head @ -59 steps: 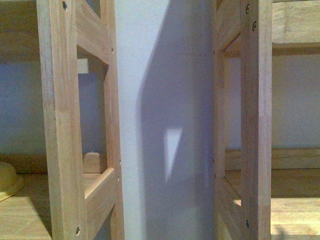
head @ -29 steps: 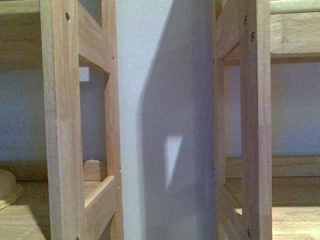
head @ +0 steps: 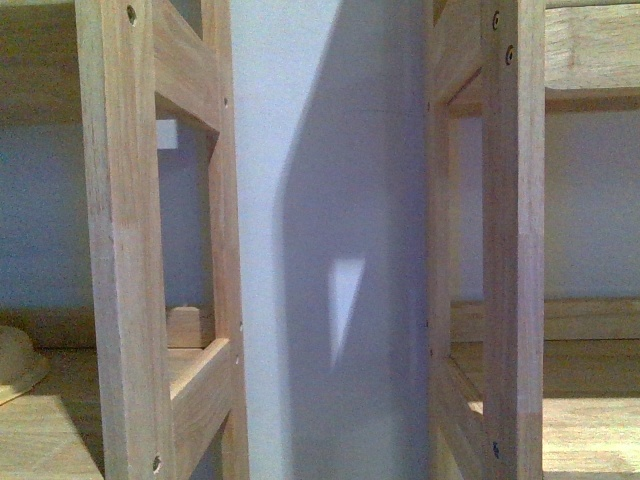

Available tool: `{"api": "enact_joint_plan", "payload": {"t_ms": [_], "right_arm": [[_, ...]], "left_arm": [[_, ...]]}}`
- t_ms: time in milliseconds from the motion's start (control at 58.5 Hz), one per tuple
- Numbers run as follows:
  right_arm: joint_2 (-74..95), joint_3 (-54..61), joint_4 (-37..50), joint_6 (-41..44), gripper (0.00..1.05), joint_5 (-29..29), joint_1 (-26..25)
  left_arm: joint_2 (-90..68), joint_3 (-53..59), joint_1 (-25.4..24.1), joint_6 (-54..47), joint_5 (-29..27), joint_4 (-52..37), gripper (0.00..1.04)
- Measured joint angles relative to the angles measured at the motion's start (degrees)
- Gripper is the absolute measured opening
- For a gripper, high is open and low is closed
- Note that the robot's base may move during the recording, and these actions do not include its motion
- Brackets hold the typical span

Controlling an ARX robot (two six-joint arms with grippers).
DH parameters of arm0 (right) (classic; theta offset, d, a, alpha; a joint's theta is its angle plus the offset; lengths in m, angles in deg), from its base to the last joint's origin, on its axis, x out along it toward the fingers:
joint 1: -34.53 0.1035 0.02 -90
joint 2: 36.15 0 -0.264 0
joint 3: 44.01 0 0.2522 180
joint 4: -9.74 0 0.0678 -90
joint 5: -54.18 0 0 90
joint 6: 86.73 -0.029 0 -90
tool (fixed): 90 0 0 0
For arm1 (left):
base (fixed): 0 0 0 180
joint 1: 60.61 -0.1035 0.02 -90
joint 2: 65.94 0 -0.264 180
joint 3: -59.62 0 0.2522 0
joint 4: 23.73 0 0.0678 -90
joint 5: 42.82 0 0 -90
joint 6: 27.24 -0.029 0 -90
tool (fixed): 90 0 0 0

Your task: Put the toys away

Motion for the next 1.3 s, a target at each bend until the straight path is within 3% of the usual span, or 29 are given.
{"api": "enact_joint_plan", "payload": {"t_ms": [34,188,530,1110,1298], "right_arm": [[-0.07,-0.33,-3.17,2.82,0.83,3.78,-0.59],[-1.09,0.5,-5.4,7.69,0.57,1.16,6.43],[-2.93,2.71,-5.09,9.11,0.02,0.68,6.78],[-5.95,5.66,-4.7,9.31,0.03,0.55,6.8],[-5.97,5.64,-4.7,9.4,0.33,0.55,6.8]], "left_arm": [[0.0,0.0,0.0,0.0,0.04,0.0,0.98],[0.0,0.0,0.0,0.0,0.02,0.0,0.98],[0.0,0.0,0.0,0.0,0.0,0.0,0.98],[0.0,0.0,0.0,0.0,0.0,0.0,0.98],[0.0,0.0,0.0,0.0,0.0,0.0,0.98]]}}
